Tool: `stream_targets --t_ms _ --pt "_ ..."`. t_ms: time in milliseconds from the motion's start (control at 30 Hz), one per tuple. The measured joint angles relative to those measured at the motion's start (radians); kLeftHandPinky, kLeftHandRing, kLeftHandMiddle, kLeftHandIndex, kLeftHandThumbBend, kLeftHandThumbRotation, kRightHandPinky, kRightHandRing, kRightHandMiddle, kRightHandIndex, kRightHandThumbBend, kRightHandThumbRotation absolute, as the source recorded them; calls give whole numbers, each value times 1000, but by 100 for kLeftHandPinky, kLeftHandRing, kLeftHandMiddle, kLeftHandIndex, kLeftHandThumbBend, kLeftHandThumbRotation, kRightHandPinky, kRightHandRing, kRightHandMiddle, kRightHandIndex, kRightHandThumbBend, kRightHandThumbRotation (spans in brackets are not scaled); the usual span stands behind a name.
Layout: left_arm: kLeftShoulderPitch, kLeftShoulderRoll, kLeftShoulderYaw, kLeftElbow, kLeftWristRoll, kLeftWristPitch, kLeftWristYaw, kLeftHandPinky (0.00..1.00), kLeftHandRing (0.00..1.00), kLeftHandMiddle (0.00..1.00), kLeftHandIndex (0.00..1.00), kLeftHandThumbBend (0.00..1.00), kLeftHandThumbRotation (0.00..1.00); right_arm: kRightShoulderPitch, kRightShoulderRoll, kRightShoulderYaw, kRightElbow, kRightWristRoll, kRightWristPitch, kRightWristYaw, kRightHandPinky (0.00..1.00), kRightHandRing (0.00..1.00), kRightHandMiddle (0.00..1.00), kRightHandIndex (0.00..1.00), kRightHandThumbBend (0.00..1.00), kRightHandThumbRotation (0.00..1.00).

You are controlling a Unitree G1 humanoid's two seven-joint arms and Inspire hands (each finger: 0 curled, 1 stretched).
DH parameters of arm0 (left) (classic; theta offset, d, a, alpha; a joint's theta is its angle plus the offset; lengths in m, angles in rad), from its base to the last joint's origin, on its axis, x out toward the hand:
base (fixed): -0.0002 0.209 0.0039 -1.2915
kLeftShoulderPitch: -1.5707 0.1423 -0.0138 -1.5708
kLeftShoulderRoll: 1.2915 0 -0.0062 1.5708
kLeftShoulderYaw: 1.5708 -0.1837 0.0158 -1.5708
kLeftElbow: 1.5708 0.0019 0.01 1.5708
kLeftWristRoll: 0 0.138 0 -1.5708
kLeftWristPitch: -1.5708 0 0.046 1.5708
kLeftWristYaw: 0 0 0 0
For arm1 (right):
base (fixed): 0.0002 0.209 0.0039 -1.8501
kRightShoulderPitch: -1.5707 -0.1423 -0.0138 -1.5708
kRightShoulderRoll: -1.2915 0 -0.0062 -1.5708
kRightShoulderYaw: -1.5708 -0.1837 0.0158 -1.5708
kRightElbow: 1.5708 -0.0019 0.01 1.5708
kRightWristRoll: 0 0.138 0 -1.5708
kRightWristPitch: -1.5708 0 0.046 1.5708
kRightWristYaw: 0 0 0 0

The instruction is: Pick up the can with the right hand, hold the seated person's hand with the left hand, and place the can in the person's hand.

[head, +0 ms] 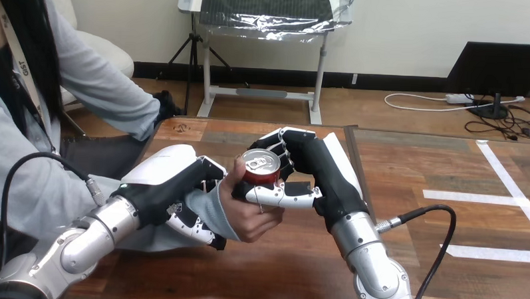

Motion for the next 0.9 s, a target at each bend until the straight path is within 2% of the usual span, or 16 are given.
stream_targets --t_ms 333,400,533,733,900 --pt "0 -1 0 0 0 -5 0 26 30 37 40 80 0 2 -2 0 -4 10 2 6 36 42 49 53 78 0" --pt "0 -1 0 0 0 -5 0 26 30 37 40 80 0 3 -2 0 -6 8 3 6 40 46 52 54 79 0" --pt "0 -1 0 0 -1 -5 -2 26 31 37 40 80 0 3 -3 2 -9 3 4 4 42 48 55 56 80 0" --pt "0 -1 0 0 -2 -5 -6 27 32 39 43 81 0 3 -2 2 -10 1 3 1 47 53 62 63 83 0" --pt "0 -1 0 0 0 -5 -15 31 37 44 48 81 2 2 -1 2 -12 1 4 -4 53 62 68 70 86 0"
